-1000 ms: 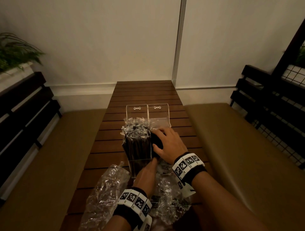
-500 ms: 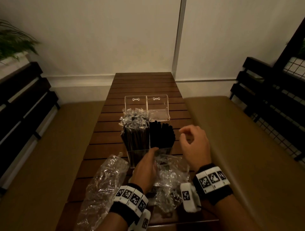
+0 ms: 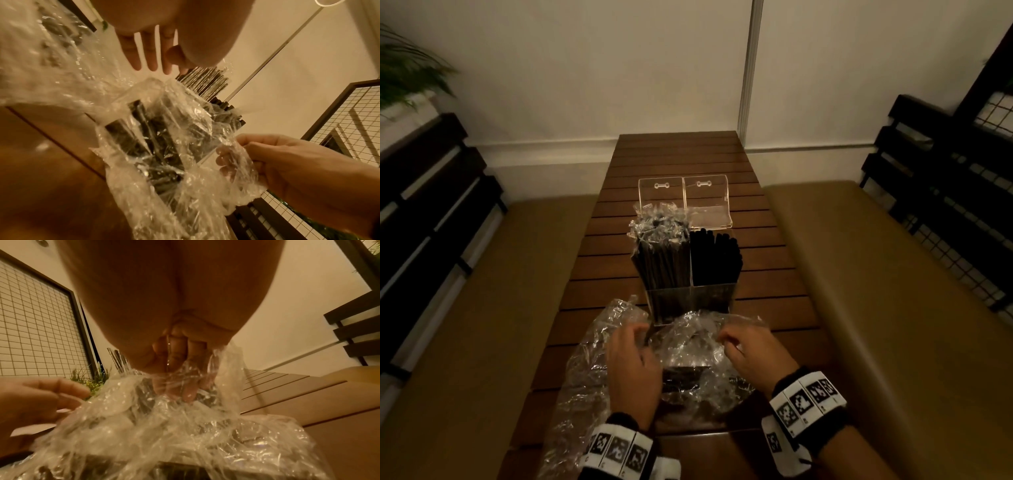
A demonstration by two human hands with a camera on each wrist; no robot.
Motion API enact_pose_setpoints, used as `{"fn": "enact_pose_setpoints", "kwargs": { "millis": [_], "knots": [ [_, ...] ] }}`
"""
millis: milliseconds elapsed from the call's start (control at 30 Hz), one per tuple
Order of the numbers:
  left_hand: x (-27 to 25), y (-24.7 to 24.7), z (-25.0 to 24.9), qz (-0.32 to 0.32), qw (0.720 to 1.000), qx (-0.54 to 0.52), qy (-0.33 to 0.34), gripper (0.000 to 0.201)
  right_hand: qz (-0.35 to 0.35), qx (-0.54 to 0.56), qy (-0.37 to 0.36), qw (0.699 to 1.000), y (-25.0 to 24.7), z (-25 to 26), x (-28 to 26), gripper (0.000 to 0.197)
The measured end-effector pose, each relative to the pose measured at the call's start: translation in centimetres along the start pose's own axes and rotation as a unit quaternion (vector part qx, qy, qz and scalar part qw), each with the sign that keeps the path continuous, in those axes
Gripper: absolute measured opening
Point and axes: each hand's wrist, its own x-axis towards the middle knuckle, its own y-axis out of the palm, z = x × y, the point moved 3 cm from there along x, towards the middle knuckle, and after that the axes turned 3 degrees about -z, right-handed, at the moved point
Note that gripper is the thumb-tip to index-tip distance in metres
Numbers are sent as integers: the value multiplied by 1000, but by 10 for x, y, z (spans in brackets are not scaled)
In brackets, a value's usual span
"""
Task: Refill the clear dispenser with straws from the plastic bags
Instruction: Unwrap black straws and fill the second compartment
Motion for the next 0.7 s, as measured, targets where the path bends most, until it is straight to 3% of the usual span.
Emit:
{"fn": "enact_pose_setpoints", "kwargs": {
  "millis": [133, 267, 500, 633, 700],
  "knots": [
    [-17, 6, 23, 83, 986, 98, -102, 36, 35, -20, -5, 999, 6, 7, 5, 24],
    [-25, 17, 33, 171, 968, 69, -169, 44, 96, -33, -32, 994, 22, 17, 9, 28],
    [-19, 22, 20, 205, 960, -25, -188, 36, 184, -40, -43, 981, 53, 26, 1, 35],
    [-19, 27, 19, 197, 944, -106, -240, 26, 217, -87, -11, 972, 63, 18, -2, 61],
    [-20, 30, 15, 189, 935, -148, -259, 19, 203, -95, -10, 974, 68, 18, -3, 62]
  ]
}}
